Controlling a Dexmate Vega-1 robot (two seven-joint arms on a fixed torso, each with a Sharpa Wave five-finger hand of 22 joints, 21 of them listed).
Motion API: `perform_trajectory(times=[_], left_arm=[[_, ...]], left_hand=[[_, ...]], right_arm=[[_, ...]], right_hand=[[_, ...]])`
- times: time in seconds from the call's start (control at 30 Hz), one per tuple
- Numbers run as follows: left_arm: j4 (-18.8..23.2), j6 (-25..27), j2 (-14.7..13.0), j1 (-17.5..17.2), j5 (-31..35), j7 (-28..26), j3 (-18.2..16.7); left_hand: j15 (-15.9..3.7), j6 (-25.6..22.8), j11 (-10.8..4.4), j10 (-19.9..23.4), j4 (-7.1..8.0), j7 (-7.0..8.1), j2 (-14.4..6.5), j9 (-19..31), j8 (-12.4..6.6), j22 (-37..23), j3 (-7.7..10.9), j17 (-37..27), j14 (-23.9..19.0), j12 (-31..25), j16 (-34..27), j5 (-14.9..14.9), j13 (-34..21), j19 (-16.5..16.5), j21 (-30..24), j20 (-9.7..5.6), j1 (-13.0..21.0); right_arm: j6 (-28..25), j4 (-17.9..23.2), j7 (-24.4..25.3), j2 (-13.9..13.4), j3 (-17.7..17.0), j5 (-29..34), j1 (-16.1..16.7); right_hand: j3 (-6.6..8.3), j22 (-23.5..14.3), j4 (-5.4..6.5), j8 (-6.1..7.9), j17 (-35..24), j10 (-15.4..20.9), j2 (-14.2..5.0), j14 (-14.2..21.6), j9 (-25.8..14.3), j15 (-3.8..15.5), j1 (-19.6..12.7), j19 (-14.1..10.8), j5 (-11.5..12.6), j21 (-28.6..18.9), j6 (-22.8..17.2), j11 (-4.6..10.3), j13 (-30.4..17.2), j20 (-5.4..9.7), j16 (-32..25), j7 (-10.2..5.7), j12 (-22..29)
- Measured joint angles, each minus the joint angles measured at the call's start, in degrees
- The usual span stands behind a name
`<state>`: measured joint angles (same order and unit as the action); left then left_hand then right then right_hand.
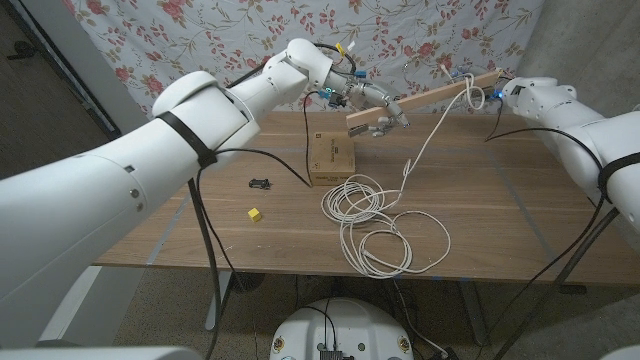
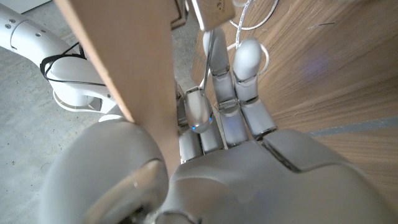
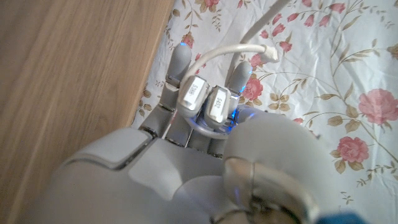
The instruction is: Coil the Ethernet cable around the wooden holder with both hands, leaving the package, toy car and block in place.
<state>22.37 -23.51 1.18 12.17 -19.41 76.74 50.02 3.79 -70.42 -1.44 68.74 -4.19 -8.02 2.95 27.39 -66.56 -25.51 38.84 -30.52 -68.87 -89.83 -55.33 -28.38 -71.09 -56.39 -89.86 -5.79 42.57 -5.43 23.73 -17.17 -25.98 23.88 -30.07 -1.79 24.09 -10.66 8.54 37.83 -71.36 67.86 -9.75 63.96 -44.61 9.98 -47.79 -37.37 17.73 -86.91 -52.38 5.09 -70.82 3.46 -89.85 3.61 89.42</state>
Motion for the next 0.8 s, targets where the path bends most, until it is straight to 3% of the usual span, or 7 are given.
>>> perform_trajectory(times=[0.03,0.1,0.3,0.4,0.6,0.77,0.8], left_arm=[[-0.15,-0.01,-0.22,-0.22,-0.07,-0.57,-0.87],[-0.24,-0.01,-0.37,-0.30,-0.09,-0.92,-1.32],[-0.43,0.72,-0.60,-0.43,-0.13,-3.71,-1.97],[-0.71,1.06,-0.94,-0.50,-0.13,-5.05,-2.84],[-0.94,1.63,-1.25,-0.51,0.07,-7.84,-3.35],[-1.04,2.15,-1.44,-0.60,0.51,-10.39,-3.46],[-1.10,2.35,-1.45,-0.64,0.62,-10.98,-3.46]], left_hand=[[0.01,0.00,0.00,0.00,0.00,0.00,0.00,0.00,0.00,-0.02,0.00,0.00,-0.05,0.00,0.00,0.00,0.00,-0.23,0.00,-0.22,0.00],[-0.23,0.00,0.00,0.00,0.00,0.00,0.00,0.00,0.00,0.02,0.00,0.00,-0.34,0.00,0.00,0.00,0.00,-0.29,0.00,-0.29,0.00],[-0.22,0.00,0.01,0.00,0.00,0.00,0.00,0.01,0.01,-0.51,0.00,0.00,-0.36,0.00,-0.03,0.00,0.00,-0.29,0.00,-0.29,0.00],[-0.22,-0.01,0.02,0.01,0.00,-0.01,0.00,0.01,0.01,-0.84,0.00,0.00,-0.38,0.00,-0.09,0.00,0.00,-0.29,0.00,-0.29,0.00],[-0.22,-0.08,0.12,0.10,0.00,-0.08,0.00,-0.10,0.05,-0.78,0.00,-0.01,-0.38,0.00,-0.14,0.00,0.00,-0.29,0.00,-0.29,0.00],[-0.21,-0.30,0.13,0.12,0.00,0.15,0.00,-0.37,0.06,-0.94,0.00,-0.02,-0.38,0.00,-0.14,-0.23,0.00,-0.29,0.00,-0.29,0.00],[-0.21,-0.30,0.15,0.14,0.00,0.15,0.00,-0.36,0.07,-1.13,0.00,-0.02,-0.38,0.00,-0.14,-0.23,0.00,-0.29,0.00,-0.29,0.00]], right_arm=[[0.72,-0.03,4.25,0.67,-0.76,1.08,0.85],[1.13,-0.05,6.65,1.28,-1.71,1.73,1.86],[1.32,-0.10,7.82,2.99,-6.21,2.11,4.83],[1.52,-0.14,9.18,5.01,-10.81,5.33,6.48],[-0.75,-0.16,5.40,9.28,-20.24,12.90,7.63],[-1.96,-0.18,1.39,10.24,-29.46,19.06,8.86],[-2.25,-0.18,-1.83,10.20,-31.52,23.05,9.29]], right_hand=[[0.00,0.00,0.00,0.01,0.00,0.00,0.00,0.00,0.01,0.00,0.00,-0.10,0.00,0.00,0.00,0.00,0.00,-0.10,0.00,0.00,0.00],[0.01,0.00,0.00,0.11,0.00,0.22,0.00,0.00,0.03,0.00,0.00,-0.10,0.00,0.00,-0.01,-0.22,0.00,-0.10,0.00,0.01,0.00],[0.37,0.00,-0.09,0.12,0.00,0.32,0.00,0.00,0.12,0.00,0.00,-0.10,-0.43,0.00,-0.22,-0.32,0.00,-0.10,0.00,0.22,0.00],[0.51,0.00,-0.10,0.12,0.00,0.32,0.01,0.00,0.17,0.00,-0.01,-0.10,-0.44,0.00,-0.22,-0.32,0.00,-0.10,0.00,0.22,0.00],[0.52,-0.01,-0.11,0.32,0.00,0.32,0.01,0.01,0.40,-0.01,-0.01,-0.10,-0.44,-0.43,-0.22,-0.32,0.00,-0.09,0.00,0.22,0.00],[0.75,-0.01,0.12,0.32,0.00,0.32,0.01,0.01,0.57,-0.01,-0.01,-0.10,-0.45,-0.43,-0.22,-0.31,0.00,-0.09,0.00,0.22,0.00],[0.75,-0.01,0.13,0.36,0.00,0.32,0.01,0.01,0.57,-0.01,-0.01,-0.10,-0.47,-0.43,-0.22,-0.31,0.00,-0.09,0.01,0.22,0.00]])
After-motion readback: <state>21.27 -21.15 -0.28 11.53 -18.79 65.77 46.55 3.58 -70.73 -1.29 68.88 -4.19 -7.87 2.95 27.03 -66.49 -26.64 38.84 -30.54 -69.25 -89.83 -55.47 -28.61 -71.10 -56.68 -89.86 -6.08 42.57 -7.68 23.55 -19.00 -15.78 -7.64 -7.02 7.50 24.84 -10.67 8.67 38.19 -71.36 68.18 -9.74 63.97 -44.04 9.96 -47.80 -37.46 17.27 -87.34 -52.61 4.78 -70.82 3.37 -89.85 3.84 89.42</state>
